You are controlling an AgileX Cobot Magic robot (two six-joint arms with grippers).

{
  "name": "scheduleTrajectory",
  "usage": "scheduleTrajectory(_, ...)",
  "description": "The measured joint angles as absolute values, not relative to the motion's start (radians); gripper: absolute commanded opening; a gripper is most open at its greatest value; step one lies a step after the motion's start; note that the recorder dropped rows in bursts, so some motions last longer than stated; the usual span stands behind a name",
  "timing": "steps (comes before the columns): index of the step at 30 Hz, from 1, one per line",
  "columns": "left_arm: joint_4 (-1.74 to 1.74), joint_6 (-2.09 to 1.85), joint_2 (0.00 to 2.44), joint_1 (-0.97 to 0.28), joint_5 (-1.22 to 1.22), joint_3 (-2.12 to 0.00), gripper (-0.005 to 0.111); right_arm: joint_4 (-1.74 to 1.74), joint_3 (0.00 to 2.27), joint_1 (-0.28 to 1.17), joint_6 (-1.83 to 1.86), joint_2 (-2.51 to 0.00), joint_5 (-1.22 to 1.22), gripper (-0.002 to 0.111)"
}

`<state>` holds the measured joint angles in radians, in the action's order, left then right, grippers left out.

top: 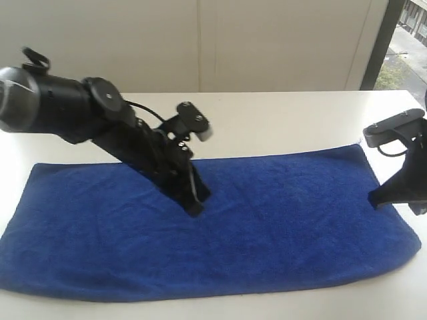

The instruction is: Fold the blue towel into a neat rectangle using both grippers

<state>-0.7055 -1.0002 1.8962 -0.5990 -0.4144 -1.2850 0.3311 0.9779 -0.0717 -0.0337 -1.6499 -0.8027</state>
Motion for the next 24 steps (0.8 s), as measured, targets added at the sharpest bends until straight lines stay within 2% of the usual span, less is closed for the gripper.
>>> scheduleTrajectory(4, -0.741, -1.017, 1.960, -0.709, -0.387, -1.373, 0.000, 0.337, 0.947, -0.125, -0.034, -1.650, -0.775, 0.000)
scheduleTrajectory(8, -0.758, -1.019, 2.028, -0.757, -0.382, -1.441, 0.000, 0.322, 0.910, -0.171, -0.034, -1.668, -0.699, 0.000)
scheduleTrajectory(17, -0.763, -1.019, 2.135, -0.758, -0.398, -1.448, 0.000, 0.277, 0.886, -0.178, 0.000, -1.760, -0.652, 0.000)
scheduleTrajectory(24, -0.766, -1.019, 2.140, -0.758, -0.400, -1.453, 0.000, -0.066, 0.886, -0.176, 0.292, -1.749, -0.658, 0.000)
